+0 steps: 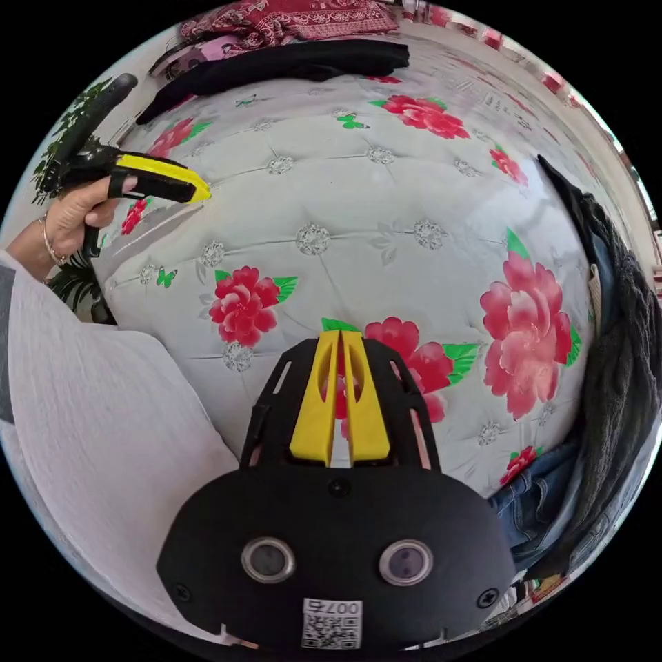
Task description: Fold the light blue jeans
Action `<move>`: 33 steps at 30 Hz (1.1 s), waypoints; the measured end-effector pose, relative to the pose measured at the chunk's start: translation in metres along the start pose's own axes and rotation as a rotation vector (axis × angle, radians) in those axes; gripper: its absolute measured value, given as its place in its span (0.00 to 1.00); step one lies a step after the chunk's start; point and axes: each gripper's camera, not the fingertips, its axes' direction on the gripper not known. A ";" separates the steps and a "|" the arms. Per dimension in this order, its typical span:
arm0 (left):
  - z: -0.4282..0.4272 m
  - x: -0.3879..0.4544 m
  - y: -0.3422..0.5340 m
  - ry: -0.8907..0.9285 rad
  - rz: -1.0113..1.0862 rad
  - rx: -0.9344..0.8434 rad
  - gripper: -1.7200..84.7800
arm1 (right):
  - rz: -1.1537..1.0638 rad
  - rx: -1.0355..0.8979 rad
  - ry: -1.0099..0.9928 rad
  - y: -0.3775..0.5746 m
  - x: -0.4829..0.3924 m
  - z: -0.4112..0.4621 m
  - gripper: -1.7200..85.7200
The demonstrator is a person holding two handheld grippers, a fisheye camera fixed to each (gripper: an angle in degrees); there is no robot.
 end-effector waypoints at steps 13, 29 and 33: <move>0.046 0.072 0.008 -0.258 0.229 -0.081 0.06 | 0.835 0.430 0.823 0.243 0.232 -0.262 0.13; -0.027 0.090 0.084 -0.039 0.073 0.355 0.05 | 0.889 0.988 0.306 0.384 0.193 -0.425 0.03; -0.063 0.095 0.112 0.108 0.115 0.474 0.07 | 0.599 1.184 0.167 0.343 0.100 -0.475 0.03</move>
